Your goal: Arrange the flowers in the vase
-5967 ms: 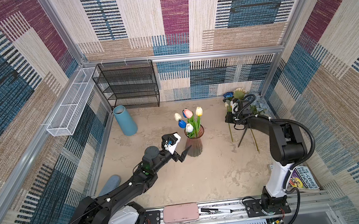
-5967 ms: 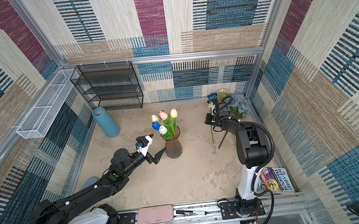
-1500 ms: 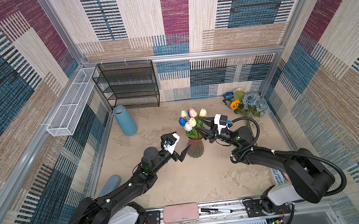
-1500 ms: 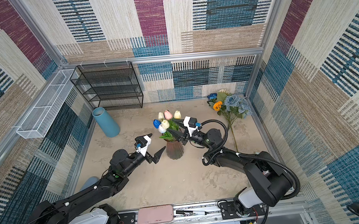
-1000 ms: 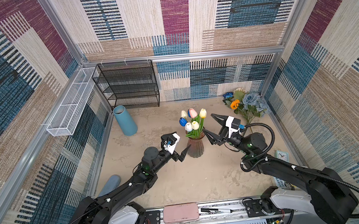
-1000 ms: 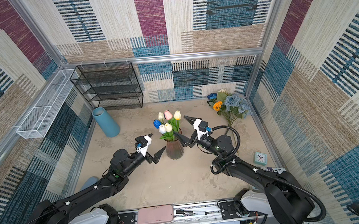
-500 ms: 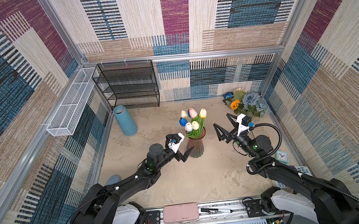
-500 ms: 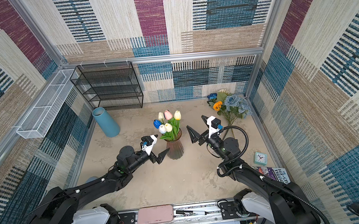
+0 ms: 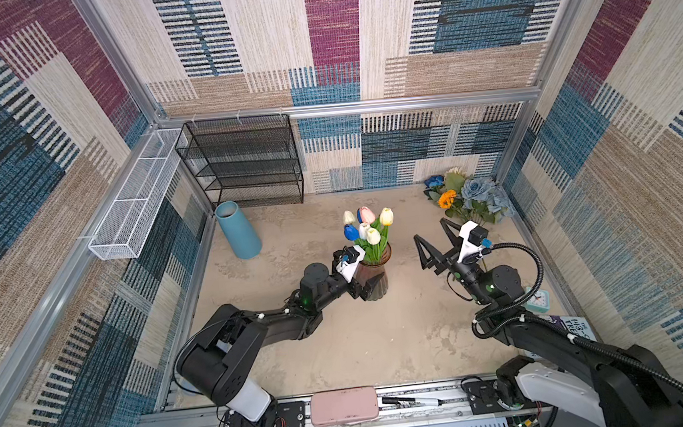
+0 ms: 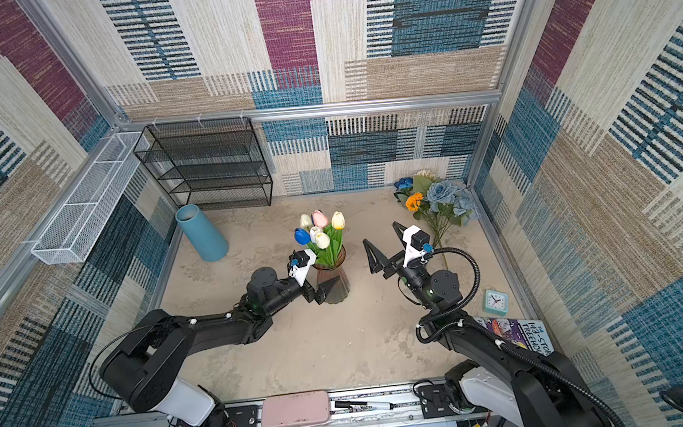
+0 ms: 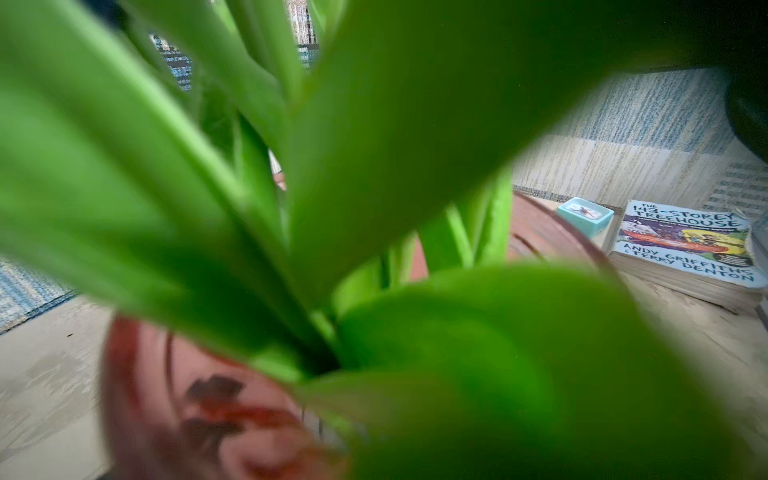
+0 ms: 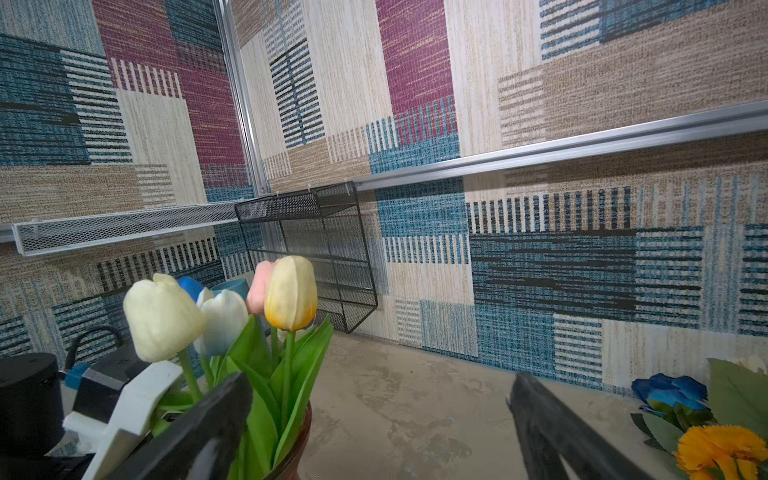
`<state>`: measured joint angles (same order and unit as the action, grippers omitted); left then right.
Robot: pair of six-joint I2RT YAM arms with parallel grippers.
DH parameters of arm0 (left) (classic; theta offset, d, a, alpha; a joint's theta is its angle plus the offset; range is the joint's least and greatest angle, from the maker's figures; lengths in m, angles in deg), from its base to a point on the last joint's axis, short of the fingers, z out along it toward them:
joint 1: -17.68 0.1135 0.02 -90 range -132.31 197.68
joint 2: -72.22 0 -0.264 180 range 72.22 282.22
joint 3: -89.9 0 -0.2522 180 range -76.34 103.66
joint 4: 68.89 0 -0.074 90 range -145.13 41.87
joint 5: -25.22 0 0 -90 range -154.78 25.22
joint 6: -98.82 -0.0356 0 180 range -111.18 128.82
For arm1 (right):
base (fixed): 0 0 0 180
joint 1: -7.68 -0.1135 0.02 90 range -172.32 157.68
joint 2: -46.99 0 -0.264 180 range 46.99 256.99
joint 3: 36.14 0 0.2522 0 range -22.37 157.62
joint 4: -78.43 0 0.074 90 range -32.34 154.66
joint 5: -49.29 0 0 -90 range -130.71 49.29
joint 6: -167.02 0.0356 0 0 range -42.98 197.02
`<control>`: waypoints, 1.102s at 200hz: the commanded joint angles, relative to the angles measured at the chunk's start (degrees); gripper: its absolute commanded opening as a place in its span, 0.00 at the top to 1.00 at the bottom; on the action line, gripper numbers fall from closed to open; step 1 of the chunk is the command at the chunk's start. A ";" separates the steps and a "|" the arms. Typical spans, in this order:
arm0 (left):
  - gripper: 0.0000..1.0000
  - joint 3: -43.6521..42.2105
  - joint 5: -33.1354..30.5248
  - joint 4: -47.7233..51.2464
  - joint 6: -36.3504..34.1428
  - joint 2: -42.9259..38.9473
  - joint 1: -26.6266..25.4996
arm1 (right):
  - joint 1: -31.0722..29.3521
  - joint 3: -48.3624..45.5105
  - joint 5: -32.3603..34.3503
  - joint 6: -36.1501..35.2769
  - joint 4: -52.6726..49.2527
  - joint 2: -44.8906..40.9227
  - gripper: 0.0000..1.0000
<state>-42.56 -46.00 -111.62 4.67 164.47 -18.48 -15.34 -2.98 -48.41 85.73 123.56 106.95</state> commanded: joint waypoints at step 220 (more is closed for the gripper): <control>0.82 28.18 5.68 -0.39 -3.70 18.56 11.27 | -0.05 -1.10 1.20 -2.16 3.32 -0.51 0.00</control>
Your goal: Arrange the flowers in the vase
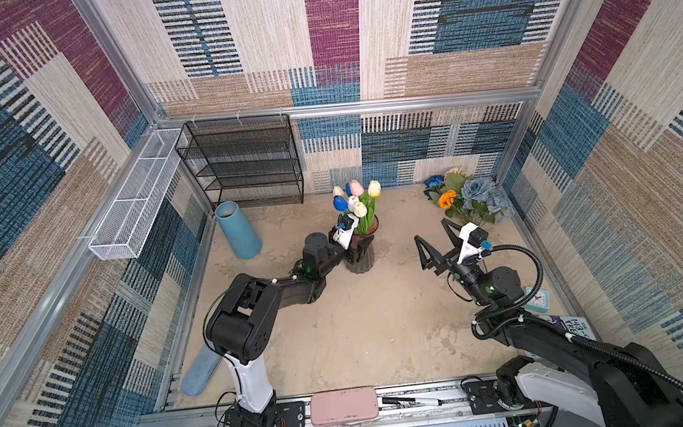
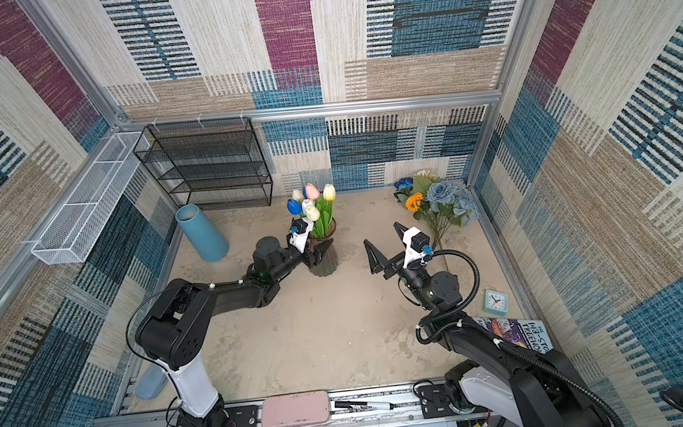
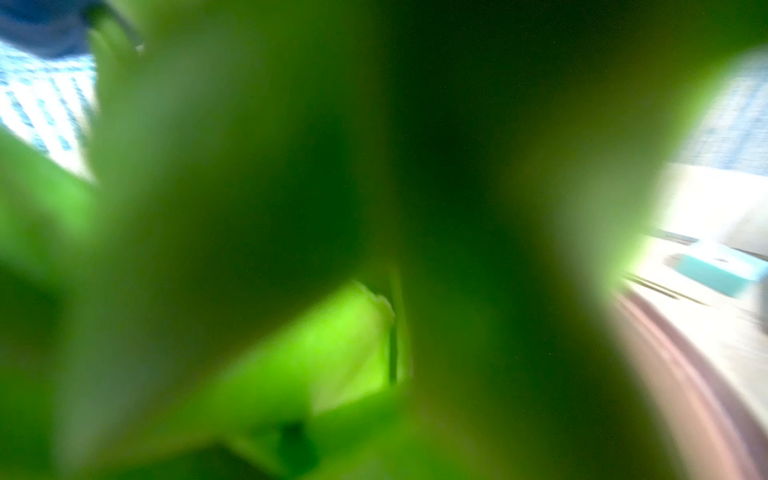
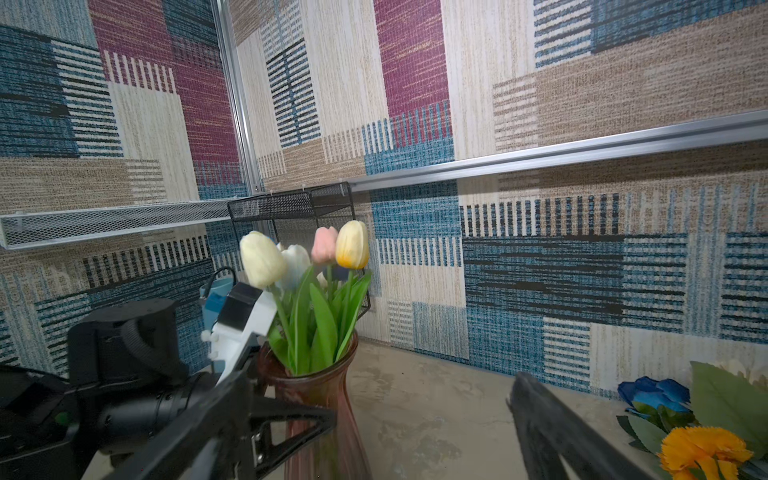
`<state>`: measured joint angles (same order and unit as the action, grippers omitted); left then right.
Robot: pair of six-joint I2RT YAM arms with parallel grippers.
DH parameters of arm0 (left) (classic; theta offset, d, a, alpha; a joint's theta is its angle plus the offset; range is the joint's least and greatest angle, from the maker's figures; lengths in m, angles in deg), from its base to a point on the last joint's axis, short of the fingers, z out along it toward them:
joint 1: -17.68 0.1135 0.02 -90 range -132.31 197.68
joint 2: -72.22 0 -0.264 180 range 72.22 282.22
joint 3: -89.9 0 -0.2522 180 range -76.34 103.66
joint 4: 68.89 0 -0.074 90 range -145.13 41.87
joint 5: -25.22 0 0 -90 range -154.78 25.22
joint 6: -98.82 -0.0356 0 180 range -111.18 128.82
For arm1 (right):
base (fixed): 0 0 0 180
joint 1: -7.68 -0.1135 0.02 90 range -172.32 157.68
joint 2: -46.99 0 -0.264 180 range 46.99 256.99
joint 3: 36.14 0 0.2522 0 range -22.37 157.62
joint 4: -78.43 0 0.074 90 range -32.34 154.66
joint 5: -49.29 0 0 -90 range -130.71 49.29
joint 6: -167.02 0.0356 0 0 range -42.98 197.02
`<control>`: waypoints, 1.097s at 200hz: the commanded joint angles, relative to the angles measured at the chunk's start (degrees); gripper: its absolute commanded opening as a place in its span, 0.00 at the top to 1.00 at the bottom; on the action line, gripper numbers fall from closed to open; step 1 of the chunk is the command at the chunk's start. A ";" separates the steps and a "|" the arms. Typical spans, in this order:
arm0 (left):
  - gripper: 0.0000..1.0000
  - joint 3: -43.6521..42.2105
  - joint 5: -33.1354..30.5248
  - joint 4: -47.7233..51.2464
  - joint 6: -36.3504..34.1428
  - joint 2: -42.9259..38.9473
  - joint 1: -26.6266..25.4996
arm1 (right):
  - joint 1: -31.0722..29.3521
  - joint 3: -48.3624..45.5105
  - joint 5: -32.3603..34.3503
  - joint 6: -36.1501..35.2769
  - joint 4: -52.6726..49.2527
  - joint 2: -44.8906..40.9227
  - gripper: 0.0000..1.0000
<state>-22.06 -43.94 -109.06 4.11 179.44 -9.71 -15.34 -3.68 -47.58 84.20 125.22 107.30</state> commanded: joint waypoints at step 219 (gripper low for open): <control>0.14 60.02 5.56 11.60 4.20 37.53 11.40 | 0.00 -0.08 -0.47 -3.57 -1.78 -5.61 0.00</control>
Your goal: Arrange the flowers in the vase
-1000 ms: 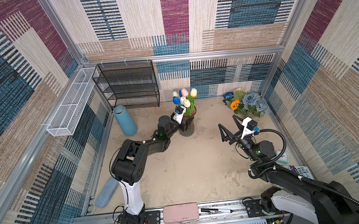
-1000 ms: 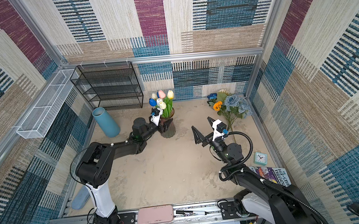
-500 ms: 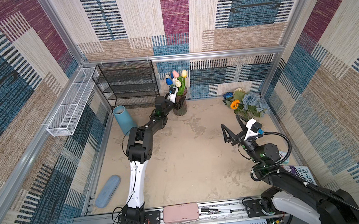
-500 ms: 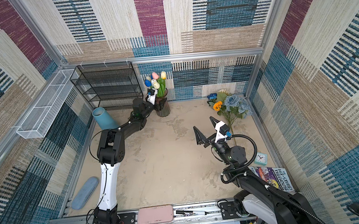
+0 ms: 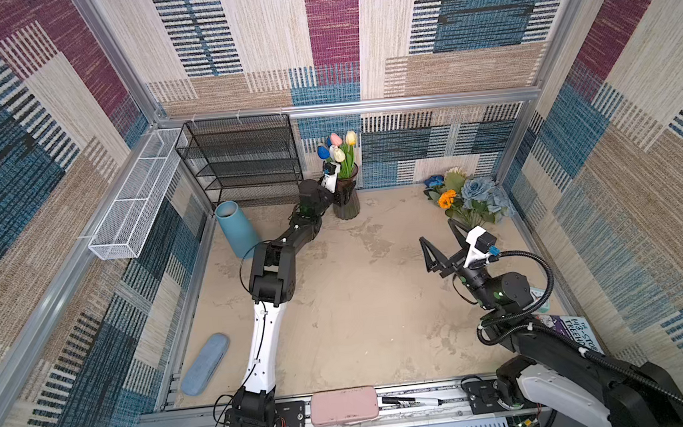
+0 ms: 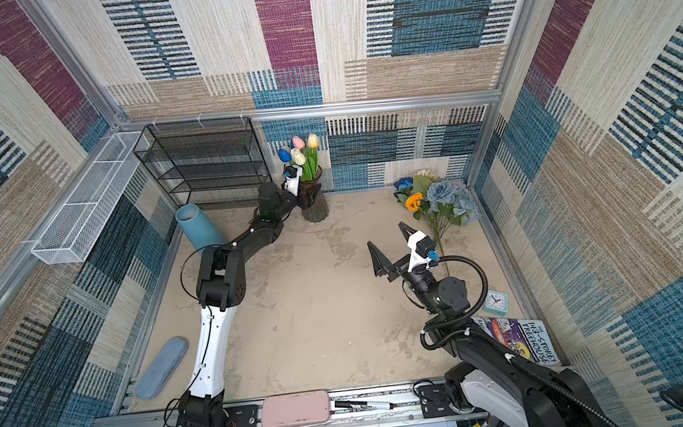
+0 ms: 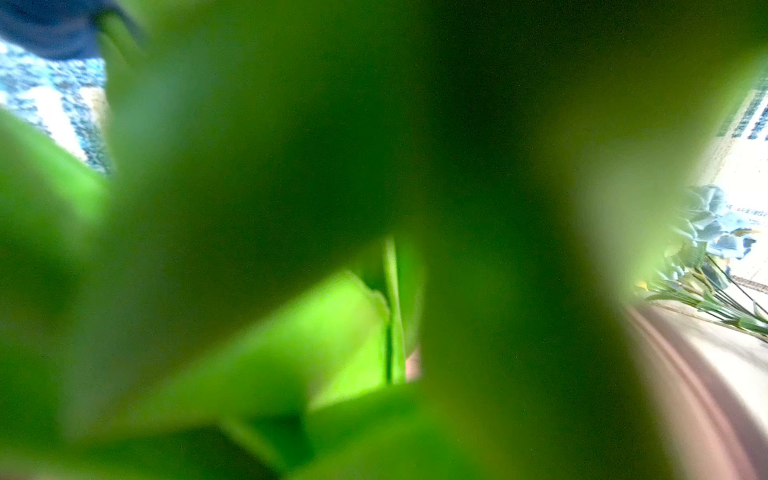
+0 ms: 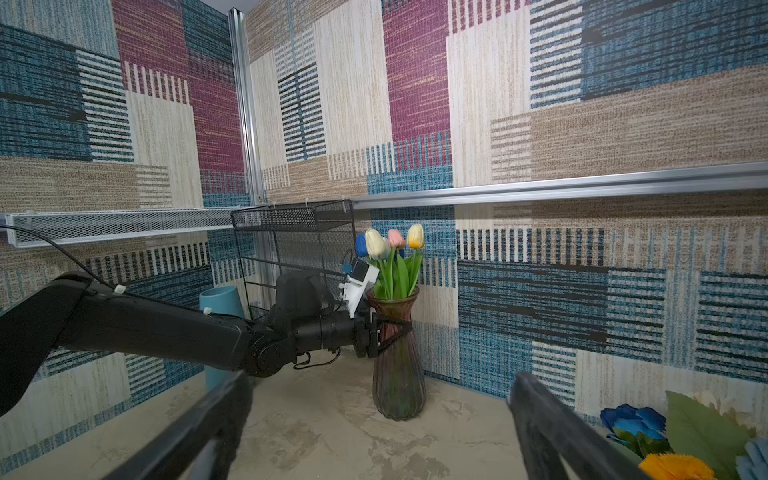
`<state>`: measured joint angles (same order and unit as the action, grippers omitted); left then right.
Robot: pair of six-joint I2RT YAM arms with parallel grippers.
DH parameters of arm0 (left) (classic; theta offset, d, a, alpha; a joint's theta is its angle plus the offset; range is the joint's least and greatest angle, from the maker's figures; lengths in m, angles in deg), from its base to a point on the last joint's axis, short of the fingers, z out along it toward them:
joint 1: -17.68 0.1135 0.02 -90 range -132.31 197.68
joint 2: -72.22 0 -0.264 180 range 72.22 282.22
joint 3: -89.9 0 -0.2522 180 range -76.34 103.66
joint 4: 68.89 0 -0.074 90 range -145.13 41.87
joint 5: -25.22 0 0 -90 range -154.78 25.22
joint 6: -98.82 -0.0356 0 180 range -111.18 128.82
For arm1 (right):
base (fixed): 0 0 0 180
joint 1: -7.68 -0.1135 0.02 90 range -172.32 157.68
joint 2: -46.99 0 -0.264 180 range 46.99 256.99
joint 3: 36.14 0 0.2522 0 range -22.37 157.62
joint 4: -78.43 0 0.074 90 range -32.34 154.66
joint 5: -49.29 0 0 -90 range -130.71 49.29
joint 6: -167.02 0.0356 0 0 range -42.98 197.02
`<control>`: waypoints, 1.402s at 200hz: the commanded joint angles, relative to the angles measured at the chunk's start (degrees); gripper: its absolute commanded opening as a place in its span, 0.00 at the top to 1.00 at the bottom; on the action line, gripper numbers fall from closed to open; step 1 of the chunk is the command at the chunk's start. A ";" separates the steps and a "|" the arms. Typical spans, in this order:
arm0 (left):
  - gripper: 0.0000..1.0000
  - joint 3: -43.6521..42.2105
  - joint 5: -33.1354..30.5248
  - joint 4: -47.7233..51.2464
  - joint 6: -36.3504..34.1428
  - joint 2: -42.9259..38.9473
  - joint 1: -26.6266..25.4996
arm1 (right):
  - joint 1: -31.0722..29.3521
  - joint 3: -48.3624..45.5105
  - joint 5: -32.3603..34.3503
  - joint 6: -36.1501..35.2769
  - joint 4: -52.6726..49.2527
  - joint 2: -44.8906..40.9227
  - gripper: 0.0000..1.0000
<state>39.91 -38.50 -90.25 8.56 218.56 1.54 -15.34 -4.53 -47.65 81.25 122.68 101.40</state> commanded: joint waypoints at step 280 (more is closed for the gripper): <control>0.01 -89.76 -26.00 -8.44 -8.65 -81.31 24.99 | -0.09 2.50 -11.54 -0.44 1.58 4.99 0.00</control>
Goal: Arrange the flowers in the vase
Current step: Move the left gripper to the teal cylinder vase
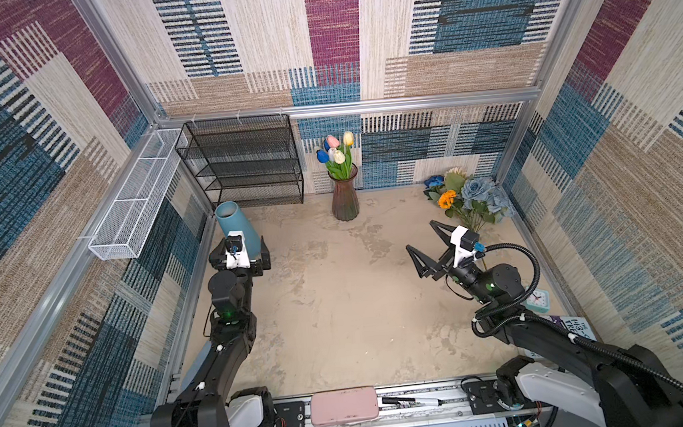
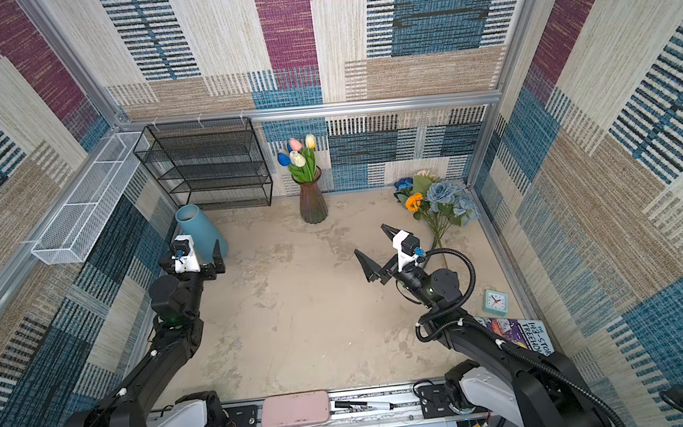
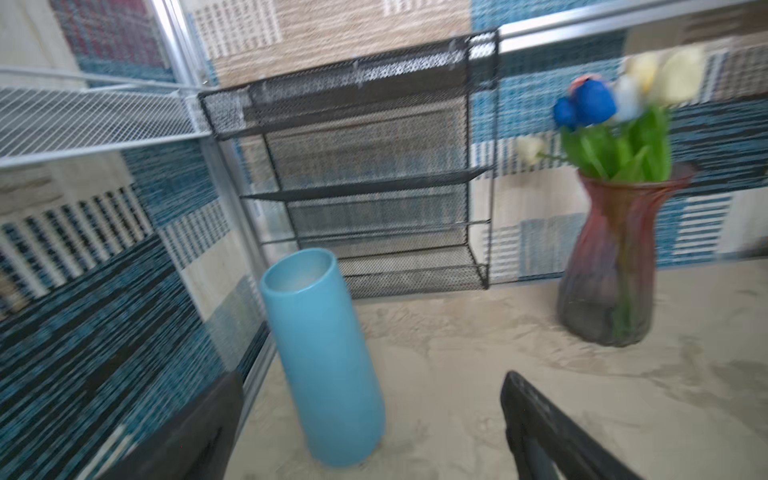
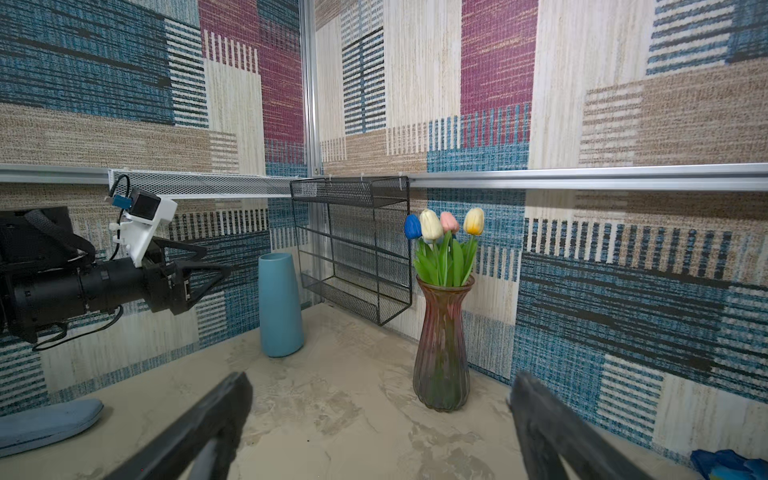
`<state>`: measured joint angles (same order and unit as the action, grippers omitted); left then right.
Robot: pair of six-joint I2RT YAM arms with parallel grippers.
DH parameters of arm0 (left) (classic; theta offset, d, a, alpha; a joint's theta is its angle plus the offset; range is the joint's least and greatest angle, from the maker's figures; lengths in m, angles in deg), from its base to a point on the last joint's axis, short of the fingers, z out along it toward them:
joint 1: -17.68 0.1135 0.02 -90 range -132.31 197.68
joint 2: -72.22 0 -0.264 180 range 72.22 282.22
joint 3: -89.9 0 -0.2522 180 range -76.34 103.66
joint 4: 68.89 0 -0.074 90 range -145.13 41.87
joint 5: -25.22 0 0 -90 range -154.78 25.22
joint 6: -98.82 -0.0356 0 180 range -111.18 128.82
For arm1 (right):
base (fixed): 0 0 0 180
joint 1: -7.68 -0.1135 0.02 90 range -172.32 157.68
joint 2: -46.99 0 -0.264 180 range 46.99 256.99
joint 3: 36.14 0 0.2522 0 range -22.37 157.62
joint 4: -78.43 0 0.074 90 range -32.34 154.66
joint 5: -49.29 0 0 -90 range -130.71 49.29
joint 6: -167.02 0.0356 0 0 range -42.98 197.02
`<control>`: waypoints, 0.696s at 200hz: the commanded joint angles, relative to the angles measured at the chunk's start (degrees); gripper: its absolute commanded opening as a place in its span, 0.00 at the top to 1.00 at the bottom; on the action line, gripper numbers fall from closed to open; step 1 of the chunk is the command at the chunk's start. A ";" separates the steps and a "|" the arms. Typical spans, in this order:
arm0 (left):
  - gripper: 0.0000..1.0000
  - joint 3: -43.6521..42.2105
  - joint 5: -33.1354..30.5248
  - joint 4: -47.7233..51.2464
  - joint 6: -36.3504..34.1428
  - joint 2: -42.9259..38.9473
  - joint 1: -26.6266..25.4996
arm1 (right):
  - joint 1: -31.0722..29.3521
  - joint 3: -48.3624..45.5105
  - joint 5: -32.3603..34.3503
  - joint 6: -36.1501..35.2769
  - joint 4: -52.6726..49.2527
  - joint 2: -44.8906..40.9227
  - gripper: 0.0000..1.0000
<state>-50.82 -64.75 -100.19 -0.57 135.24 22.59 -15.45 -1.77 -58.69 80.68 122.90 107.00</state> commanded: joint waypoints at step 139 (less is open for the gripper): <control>0.01 22.15 18.14 -9.55 2.54 33.89 10.99 | 0.02 -0.50 -0.26 -0.85 0.43 -1.56 0.00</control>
<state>-31.74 -48.99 -105.57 -0.46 166.19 33.52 -15.45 -2.74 -58.69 80.55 122.79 105.47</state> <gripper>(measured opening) 0.994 1.000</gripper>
